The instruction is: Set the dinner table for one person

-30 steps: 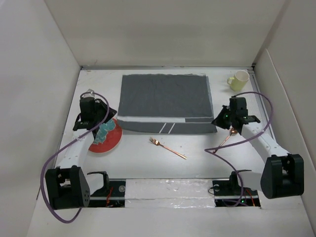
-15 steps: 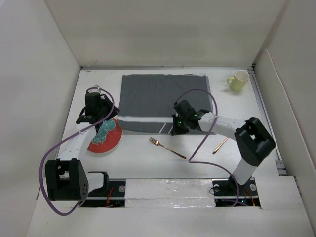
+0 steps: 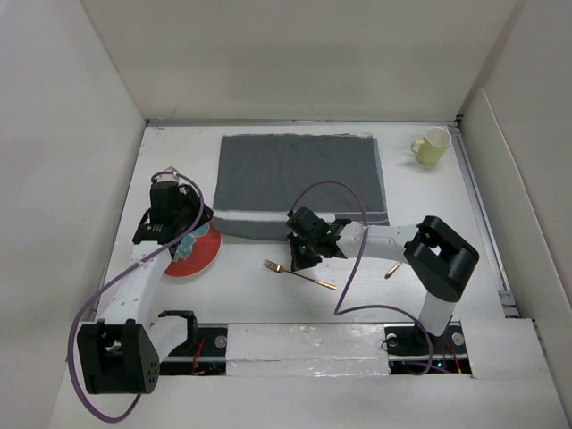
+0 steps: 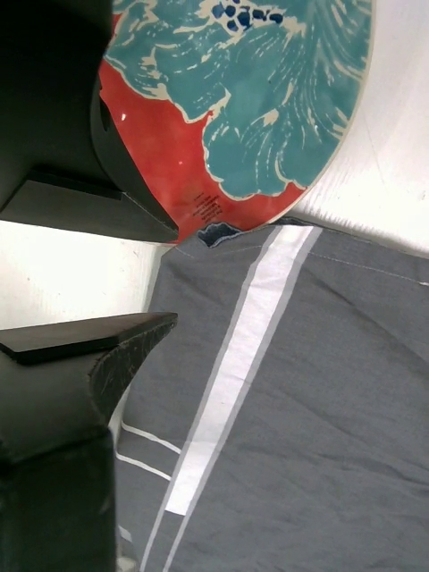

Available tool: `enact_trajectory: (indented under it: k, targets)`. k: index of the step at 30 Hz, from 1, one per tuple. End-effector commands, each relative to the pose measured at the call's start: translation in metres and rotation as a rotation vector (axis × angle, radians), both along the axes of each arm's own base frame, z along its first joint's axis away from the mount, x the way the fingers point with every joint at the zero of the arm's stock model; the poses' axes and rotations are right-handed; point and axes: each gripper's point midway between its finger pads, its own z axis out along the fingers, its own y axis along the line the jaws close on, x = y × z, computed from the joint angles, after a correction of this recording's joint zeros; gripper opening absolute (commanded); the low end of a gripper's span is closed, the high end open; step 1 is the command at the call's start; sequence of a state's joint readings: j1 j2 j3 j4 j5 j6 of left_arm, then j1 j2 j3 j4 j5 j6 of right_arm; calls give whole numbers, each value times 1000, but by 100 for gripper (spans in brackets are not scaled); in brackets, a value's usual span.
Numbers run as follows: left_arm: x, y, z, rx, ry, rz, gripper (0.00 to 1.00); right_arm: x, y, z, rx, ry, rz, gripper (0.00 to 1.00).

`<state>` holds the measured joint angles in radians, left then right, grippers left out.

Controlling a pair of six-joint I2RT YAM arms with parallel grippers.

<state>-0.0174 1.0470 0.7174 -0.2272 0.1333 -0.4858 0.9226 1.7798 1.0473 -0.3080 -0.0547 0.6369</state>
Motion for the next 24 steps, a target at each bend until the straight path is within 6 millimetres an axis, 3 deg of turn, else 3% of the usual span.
enact_trajectory:
  k: [1,3,4,6,9,10,12,13,19,24]
  targets:
    - [0,4,19,20,-46,9,35,-14,10,9,32,-7,17,0]
    - [1,1,32,5,-71,-1,35,-15,11,15,39,1,21,0]
    - [2,1,46,5,-102,-1,35,-10,19,29,54,-15,30,0]
    - [0,1,52,7,-116,-1,35,-7,21,34,56,-27,30,0]
    - [0,3,75,18,-161,2,35,15,35,67,81,-106,8,0]
    - [1,3,80,19,-170,2,36,24,47,83,115,-132,11,3]
    - [4,3,94,20,-194,-1,36,29,64,97,163,-139,28,12]
    - [5,3,98,22,-202,-4,36,37,79,113,214,-156,27,22]
    - [17,-6,148,-24,-309,-32,36,45,141,114,405,-66,1,57]
    - [21,-23,197,-95,-397,-100,36,40,190,87,461,17,6,65]
